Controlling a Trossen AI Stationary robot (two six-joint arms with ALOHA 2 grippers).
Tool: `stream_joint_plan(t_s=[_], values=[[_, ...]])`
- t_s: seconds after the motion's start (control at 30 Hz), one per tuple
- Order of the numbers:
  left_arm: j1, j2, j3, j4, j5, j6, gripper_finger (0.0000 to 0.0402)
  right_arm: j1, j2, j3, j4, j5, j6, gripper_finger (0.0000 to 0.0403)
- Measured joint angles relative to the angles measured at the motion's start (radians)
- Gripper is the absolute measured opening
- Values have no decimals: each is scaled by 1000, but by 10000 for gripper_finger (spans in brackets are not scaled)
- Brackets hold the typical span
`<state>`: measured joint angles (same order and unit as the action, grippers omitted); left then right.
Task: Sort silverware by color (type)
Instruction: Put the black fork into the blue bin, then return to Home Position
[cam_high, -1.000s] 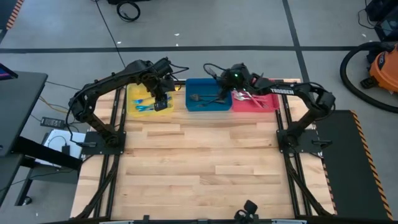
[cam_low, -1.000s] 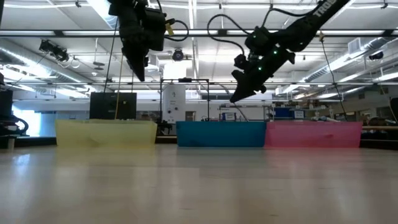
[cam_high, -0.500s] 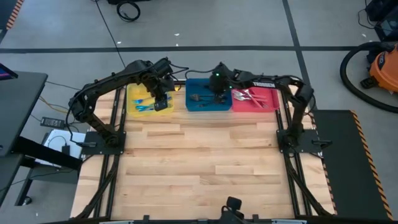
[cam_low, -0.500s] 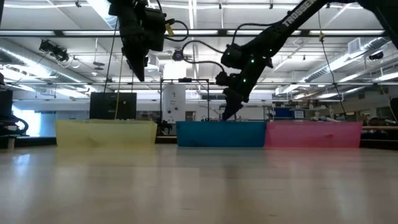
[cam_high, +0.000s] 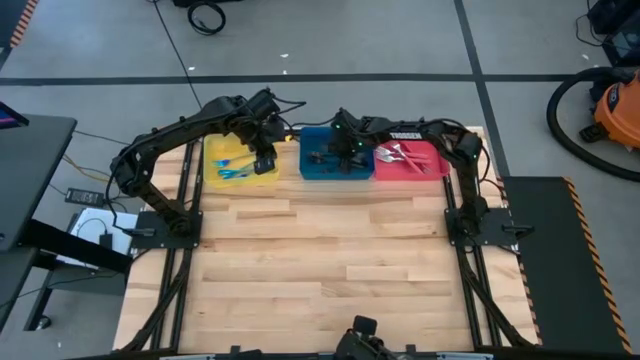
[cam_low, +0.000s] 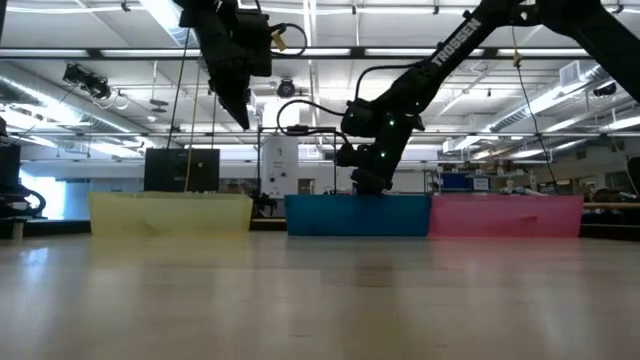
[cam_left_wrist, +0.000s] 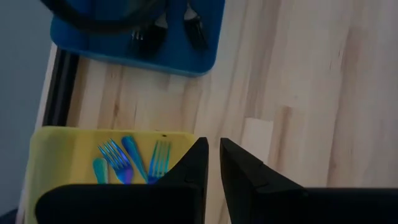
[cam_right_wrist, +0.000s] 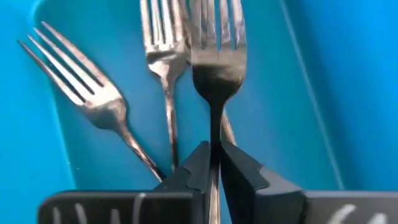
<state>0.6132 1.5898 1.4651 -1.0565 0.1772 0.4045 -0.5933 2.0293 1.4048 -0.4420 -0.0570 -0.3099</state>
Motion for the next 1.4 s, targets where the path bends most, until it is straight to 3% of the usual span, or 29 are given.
stream_joint_plan(t_s=[0.37, 0.63, 0.77, 1.13, 1.23, 1.4], values=[[0, 0, 0, 79, 4, 52, 41, 17, -52, 2, 15, 37, 18, 91], [-3, -36, 0, 68, 53, -27, 41, 35, -239, 2, -37, -29, 82, 93], [-7, -111, 0, 31, 140, -28, 41, 59, -370, 2, -38, -100, 82, 93], [-11, -417, 0, 27, 144, -110, 41, 140, -728, -67, -19, -146, 75, 92], [-17, -500, 0, 38, 111, -167, 40, 172, -824, -142, 1, -132, 106, 91], [-80, -633, -84, 141, -123, -263, 40, 248, -978, -301, 82, 1, 156, 92]])
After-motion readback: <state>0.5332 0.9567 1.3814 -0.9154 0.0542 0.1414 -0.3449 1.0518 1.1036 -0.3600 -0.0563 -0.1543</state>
